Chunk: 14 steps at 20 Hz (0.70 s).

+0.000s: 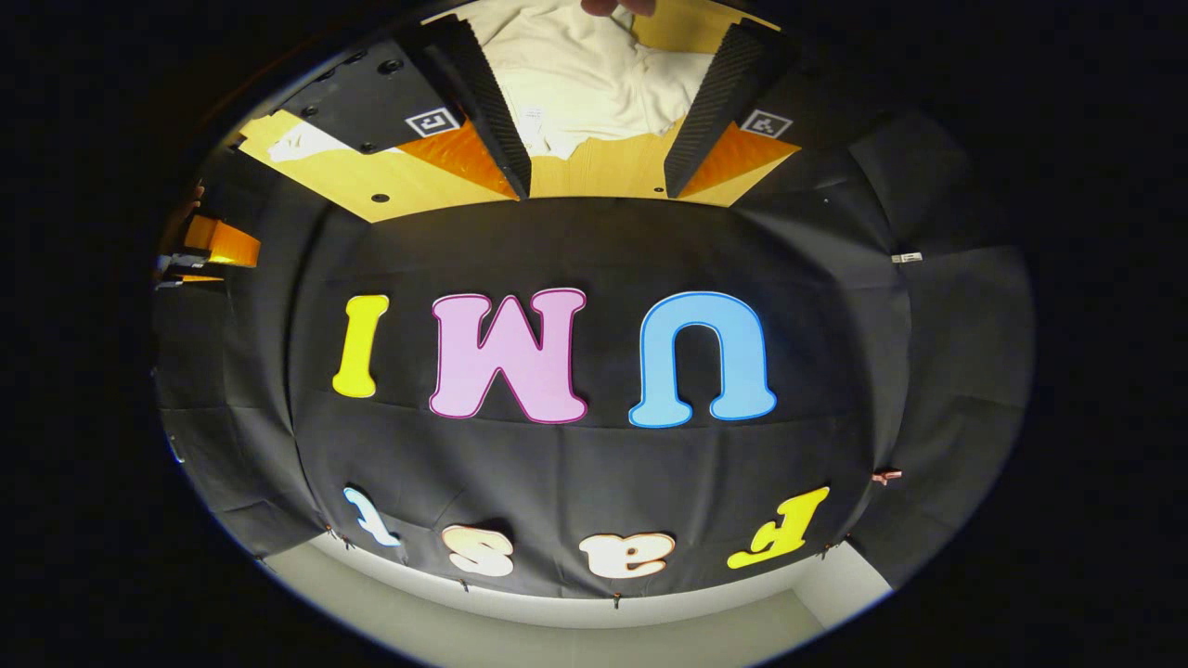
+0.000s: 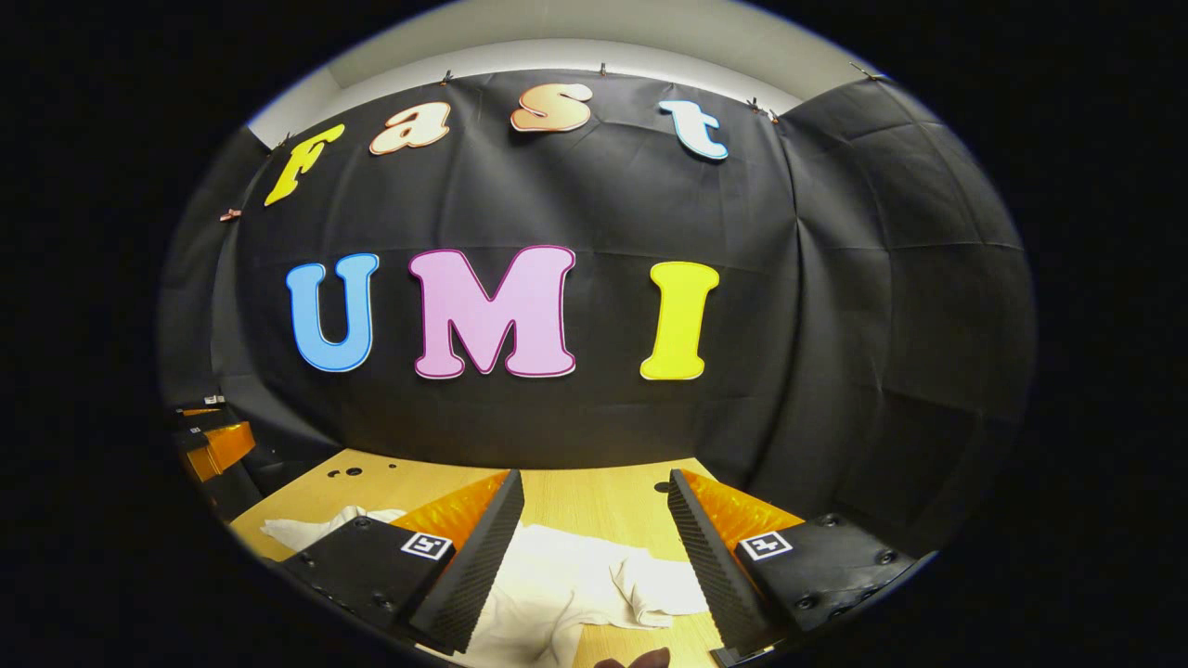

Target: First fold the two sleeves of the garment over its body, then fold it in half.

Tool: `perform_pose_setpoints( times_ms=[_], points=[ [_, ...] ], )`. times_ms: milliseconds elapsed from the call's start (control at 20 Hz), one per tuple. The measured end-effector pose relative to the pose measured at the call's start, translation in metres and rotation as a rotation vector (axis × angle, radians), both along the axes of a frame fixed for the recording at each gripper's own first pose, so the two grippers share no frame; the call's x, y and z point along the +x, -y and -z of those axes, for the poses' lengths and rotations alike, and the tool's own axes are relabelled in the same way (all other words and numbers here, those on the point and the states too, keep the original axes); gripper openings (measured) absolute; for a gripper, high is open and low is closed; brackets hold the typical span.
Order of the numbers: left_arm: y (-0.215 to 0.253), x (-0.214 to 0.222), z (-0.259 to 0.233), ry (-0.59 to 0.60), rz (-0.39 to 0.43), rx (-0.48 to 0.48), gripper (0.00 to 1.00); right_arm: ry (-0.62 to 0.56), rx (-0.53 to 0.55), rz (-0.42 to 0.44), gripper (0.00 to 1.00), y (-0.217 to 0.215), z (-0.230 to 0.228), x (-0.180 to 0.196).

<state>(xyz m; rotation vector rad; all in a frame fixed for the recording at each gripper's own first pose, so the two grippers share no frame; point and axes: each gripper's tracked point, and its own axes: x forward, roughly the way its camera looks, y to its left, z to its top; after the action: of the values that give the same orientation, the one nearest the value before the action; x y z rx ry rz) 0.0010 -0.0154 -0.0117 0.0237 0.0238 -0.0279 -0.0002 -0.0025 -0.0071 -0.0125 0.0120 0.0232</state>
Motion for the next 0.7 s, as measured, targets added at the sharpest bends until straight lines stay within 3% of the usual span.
perform_pose_setpoints(
  times_ms=[300,700],
  points=[
    [0.018,-0.004,0.008,-0.024,0.027,0.004,0.94,-0.121,0.041,0.073,0.96,0.033,0.035,0.004],
    [0.059,-0.006,0.028,-0.091,0.087,0.042,0.94,-0.272,0.018,0.239,0.97,0.143,0.117,0.034]
  ],
)
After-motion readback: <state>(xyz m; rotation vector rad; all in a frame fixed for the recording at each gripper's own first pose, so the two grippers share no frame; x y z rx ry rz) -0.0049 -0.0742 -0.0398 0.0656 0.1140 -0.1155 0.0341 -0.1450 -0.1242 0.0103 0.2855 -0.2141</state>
